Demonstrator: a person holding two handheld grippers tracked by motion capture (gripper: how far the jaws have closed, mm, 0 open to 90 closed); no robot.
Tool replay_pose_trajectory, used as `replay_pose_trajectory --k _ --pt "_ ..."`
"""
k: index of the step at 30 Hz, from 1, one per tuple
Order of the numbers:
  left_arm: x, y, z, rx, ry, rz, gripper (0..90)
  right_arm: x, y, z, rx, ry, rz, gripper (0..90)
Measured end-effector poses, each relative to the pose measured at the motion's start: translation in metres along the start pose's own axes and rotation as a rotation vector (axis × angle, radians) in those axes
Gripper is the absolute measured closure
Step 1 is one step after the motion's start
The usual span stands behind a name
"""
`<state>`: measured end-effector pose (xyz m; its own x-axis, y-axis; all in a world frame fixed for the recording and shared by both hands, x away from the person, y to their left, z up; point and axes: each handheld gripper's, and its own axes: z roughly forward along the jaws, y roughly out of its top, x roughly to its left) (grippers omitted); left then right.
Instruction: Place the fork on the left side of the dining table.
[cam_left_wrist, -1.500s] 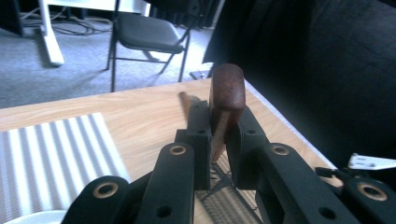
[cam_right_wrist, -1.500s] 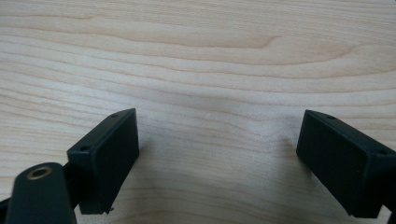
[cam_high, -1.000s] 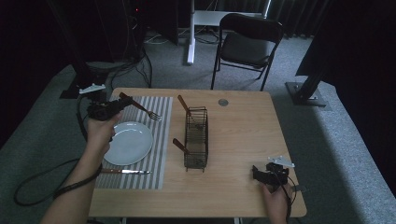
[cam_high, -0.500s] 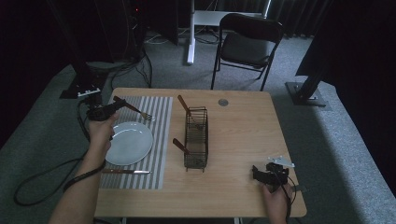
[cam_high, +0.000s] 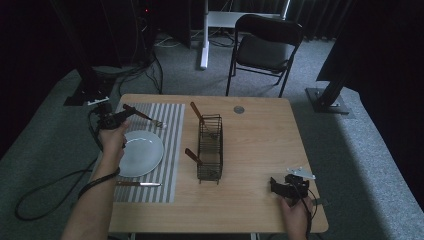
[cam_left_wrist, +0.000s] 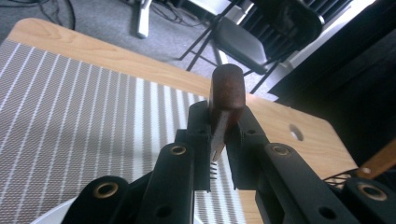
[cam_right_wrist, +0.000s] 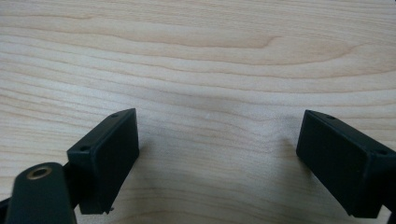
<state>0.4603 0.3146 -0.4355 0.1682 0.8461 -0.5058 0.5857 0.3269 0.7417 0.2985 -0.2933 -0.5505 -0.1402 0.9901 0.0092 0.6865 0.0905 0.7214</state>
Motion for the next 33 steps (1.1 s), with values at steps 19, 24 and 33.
replay_pose_trajectory --k 19,24,33 --pt "0.038 -0.021 0.016 -0.016 0.04 -0.131 76.5 0.0 0.0 0.0 0.0 0.0 0.0 12.6" --pt "0.046 -0.022 0.019 0.011 0.06 -0.148 74.3 0.0 0.0 0.0 0.0 0.0 0.0 12.7" --pt "0.051 -0.025 0.026 -0.006 0.037 -0.217 74.8 0.0 0.0 0.0 0.0 0.0 0.0 12.6"
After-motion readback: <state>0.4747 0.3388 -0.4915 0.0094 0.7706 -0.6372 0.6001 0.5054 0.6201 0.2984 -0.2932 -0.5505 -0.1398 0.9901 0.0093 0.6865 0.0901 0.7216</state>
